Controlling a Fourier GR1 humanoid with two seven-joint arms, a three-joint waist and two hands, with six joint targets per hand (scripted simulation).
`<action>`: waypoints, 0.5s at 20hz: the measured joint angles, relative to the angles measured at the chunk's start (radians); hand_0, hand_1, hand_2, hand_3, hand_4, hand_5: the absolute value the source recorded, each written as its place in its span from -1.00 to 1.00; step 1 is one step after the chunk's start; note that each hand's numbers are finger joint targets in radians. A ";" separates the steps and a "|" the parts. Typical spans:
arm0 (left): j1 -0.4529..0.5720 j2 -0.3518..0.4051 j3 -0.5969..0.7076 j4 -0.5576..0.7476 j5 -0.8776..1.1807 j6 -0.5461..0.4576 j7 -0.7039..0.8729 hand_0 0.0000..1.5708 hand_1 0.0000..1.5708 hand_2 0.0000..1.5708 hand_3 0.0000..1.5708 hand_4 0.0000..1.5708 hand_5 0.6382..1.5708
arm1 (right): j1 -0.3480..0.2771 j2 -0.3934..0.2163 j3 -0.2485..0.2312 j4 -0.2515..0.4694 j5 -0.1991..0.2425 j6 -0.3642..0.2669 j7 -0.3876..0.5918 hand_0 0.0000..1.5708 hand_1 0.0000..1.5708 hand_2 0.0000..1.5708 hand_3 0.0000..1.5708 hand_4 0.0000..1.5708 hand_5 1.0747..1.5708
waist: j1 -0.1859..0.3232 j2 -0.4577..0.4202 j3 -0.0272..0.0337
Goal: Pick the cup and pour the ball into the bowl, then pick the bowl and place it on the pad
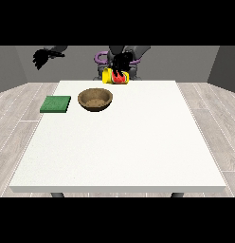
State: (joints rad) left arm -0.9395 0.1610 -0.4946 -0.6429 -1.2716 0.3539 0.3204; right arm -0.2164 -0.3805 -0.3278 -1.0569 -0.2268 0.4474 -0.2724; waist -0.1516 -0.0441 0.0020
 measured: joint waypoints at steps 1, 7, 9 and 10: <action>-0.010 -0.013 -0.027 0.008 -0.032 -0.025 0.012 0.92 0.92 1.00 1.00 1.00 -0.13 | -0.002 0.001 0.001 0.005 0.000 0.004 -0.003 -1.00 -1.00 -1.00 -1.00 -1.00 1.00 | -0.003 0.002 0.0000; -0.055 -0.061 -0.209 0.056 -0.240 -0.172 0.052 0.88 0.88 1.00 1.00 0.88 0.28 | -0.009 0.000 -0.003 0.043 0.000 0.013 -0.015 -1.00 -1.00 -1.00 -1.00 -1.00 1.00 | 0.007 -0.013 0.0002; -0.070 -0.068 -0.250 0.063 -0.291 -0.216 0.051 0.86 0.86 1.00 1.00 0.92 0.16 | -0.005 -0.019 -0.016 0.057 -0.004 0.025 -0.026 -1.00 -1.00 -1.00 -1.00 -1.00 1.00 | 0.014 -0.017 -0.0001; -0.074 -0.072 -0.266 0.065 -0.310 -0.238 0.043 0.85 0.85 1.00 1.00 0.95 0.08 | 0.006 -0.017 -0.014 0.061 -0.001 0.030 -0.037 -1.00 -1.00 -1.00 -1.00 -1.00 1.00 | 0.015 -0.024 -0.0004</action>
State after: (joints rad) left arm -1.0131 0.0890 -0.7608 -0.5782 -1.5821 0.1154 0.3636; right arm -0.2104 -0.3977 -0.3418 -0.9960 -0.2274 0.4772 -0.3095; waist -0.1366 -0.0682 0.0015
